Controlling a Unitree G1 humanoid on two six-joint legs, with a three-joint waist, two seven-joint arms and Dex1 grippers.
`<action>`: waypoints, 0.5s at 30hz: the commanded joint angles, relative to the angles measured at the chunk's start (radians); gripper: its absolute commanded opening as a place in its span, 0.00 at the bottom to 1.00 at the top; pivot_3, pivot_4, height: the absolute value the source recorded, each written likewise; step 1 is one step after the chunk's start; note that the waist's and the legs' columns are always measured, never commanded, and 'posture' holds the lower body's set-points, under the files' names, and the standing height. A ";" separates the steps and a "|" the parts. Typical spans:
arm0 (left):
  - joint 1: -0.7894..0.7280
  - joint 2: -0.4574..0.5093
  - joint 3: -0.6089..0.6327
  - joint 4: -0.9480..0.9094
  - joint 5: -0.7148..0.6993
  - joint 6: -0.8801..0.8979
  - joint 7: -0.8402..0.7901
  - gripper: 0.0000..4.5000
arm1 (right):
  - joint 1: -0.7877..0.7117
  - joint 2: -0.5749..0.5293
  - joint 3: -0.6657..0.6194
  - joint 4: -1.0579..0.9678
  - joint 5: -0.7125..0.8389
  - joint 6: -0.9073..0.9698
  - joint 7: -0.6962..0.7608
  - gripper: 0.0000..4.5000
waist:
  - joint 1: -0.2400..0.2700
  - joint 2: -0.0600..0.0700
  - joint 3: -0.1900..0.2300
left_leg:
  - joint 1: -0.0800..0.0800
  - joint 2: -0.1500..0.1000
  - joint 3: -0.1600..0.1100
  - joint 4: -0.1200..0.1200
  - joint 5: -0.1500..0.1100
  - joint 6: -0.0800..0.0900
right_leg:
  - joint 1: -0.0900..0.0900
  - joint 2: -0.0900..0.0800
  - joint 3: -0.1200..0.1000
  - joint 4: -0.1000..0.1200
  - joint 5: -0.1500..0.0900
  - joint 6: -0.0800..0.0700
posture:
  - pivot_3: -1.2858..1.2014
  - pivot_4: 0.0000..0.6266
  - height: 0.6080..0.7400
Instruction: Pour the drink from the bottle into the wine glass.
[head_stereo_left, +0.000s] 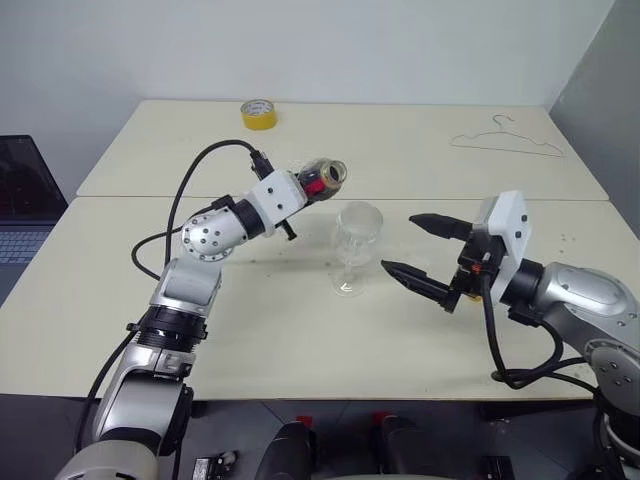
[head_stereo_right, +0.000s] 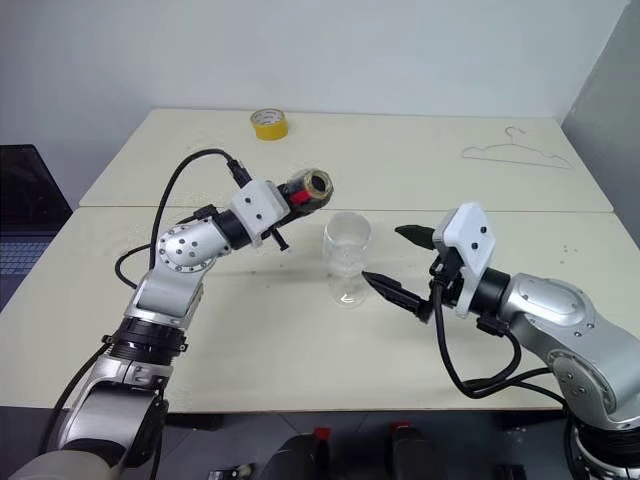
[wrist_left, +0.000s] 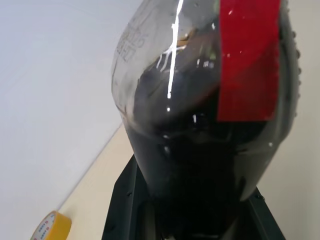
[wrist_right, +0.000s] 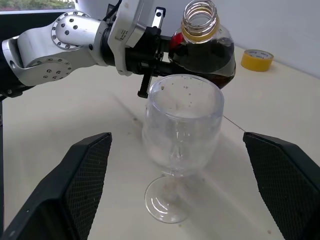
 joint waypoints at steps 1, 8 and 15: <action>-0.053 0.013 0.003 -0.023 0.021 -0.056 -0.002 0.14 | -0.027 0.001 0.011 -0.046 0.012 0.015 -0.030 1.00 | 0.000 0.000 0.000 | 0.000 0.000 0.000 0.000 0.000 0.000 | 0.000 0.000 0.000 0.000 0.000 0.000 | 0.52 0.24 1.00; -0.089 0.031 -0.009 0.011 0.069 -0.126 -0.004 0.14 | -0.062 0.003 0.036 -0.034 0.007 0.038 -0.057 1.00 | -0.001 0.000 0.000 | 0.000 0.000 0.000 0.000 0.000 0.000 | -0.001 0.000 0.000 0.000 0.000 0.000 | 0.52 0.24 1.00; -0.125 0.053 -0.024 0.084 0.132 -0.231 0.010 0.14 | -0.064 0.006 0.041 -0.030 0.000 0.026 -0.050 1.00 | -0.001 0.000 0.000 | -0.001 0.000 0.000 0.000 0.000 0.000 | -0.001 0.000 0.000 0.000 0.000 0.000 | 0.52 0.24 1.00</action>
